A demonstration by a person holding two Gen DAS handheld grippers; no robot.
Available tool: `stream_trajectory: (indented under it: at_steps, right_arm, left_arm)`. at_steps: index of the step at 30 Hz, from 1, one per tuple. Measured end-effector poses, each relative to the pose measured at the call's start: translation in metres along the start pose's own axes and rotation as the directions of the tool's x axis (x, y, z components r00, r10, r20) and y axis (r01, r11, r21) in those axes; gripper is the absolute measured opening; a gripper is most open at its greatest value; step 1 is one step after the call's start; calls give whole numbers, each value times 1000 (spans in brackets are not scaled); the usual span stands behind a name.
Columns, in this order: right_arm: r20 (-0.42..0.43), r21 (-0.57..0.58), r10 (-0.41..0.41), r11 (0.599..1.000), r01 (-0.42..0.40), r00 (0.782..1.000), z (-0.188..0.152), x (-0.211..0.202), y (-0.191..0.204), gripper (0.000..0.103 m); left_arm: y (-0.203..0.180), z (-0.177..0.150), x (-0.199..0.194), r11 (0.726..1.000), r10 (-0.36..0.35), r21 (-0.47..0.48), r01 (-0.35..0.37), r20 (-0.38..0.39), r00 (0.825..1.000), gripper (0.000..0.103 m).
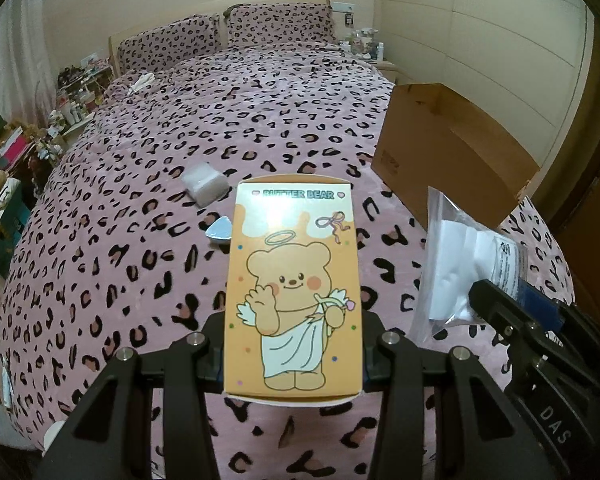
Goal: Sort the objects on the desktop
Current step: 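Carry the Butter Bear box and clear bag with both tools toward the cardboard box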
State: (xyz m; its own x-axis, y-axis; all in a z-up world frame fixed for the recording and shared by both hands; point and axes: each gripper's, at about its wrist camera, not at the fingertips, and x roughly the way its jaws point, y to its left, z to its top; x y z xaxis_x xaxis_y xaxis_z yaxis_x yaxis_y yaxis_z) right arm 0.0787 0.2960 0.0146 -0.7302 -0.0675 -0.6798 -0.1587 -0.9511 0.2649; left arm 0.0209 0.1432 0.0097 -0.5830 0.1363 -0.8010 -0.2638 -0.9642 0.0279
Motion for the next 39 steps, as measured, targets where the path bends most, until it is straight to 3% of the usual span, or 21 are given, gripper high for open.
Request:
stream_trajectory:
  at_steps: [27,39]
  right_arm:
    - [47,37,-46,998,44,998,11,-26,-33,38]
    - [50,64,-80,995,77,996,13,-29,-51,38]
  left_arm:
    - [-35,10,-1,997,-44,60,44,8,999,45]
    - [-62,17,10,990,-98,99,98,-4,995,45]
